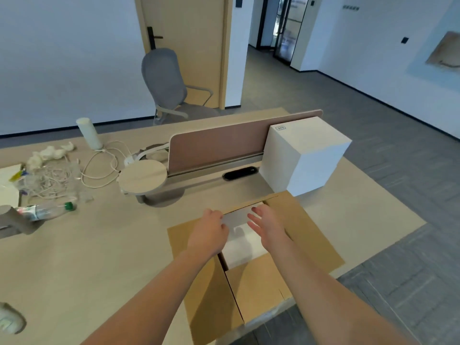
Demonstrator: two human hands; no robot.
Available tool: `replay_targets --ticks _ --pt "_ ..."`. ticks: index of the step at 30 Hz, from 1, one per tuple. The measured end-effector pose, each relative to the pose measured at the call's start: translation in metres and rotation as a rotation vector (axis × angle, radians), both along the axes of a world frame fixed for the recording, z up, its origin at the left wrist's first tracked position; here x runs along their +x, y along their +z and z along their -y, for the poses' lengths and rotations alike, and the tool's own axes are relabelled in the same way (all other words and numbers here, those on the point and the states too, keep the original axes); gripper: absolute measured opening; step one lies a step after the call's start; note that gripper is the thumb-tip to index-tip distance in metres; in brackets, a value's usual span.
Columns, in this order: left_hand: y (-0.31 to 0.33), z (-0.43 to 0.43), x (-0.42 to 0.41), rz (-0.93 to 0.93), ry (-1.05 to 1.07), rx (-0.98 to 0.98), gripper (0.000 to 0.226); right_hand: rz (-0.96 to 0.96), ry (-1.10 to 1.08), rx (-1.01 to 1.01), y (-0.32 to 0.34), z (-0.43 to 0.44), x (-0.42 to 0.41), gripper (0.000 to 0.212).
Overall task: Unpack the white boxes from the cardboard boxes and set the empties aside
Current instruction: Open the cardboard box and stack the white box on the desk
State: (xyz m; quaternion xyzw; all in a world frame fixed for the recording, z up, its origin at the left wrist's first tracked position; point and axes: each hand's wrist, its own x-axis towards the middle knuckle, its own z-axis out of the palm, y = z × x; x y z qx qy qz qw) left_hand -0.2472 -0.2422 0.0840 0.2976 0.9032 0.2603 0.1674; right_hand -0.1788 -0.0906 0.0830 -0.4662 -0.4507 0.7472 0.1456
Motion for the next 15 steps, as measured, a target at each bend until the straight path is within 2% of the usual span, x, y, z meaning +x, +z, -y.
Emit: replay_targets --ticks 2,4,6,10,13,15 --pt "0.003 -0.004 -0.009 -0.017 -0.027 0.038 0.032 0.018 0.087 0.11 0.001 -0.003 -0.01 0.018" --pt "0.003 -0.008 -0.021 -0.041 -0.06 0.056 0.035 0.079 0.203 0.265 0.0 -0.004 -0.019 0.04" --pt "0.001 -0.012 -0.033 -0.075 -0.088 0.057 0.035 0.172 0.319 0.439 -0.001 -0.005 -0.028 0.053" --pt "-0.01 -0.022 -0.054 -0.059 -0.103 -0.024 0.036 0.361 0.646 0.84 -0.011 -0.018 -0.049 0.054" --pt "-0.024 -0.032 -0.071 -0.001 -0.097 -0.074 0.041 0.48 0.857 1.075 -0.033 -0.033 -0.066 0.049" --pt "-0.037 -0.04 -0.081 0.047 -0.09 -0.131 0.036 0.52 0.965 1.22 -0.051 -0.044 -0.078 0.044"
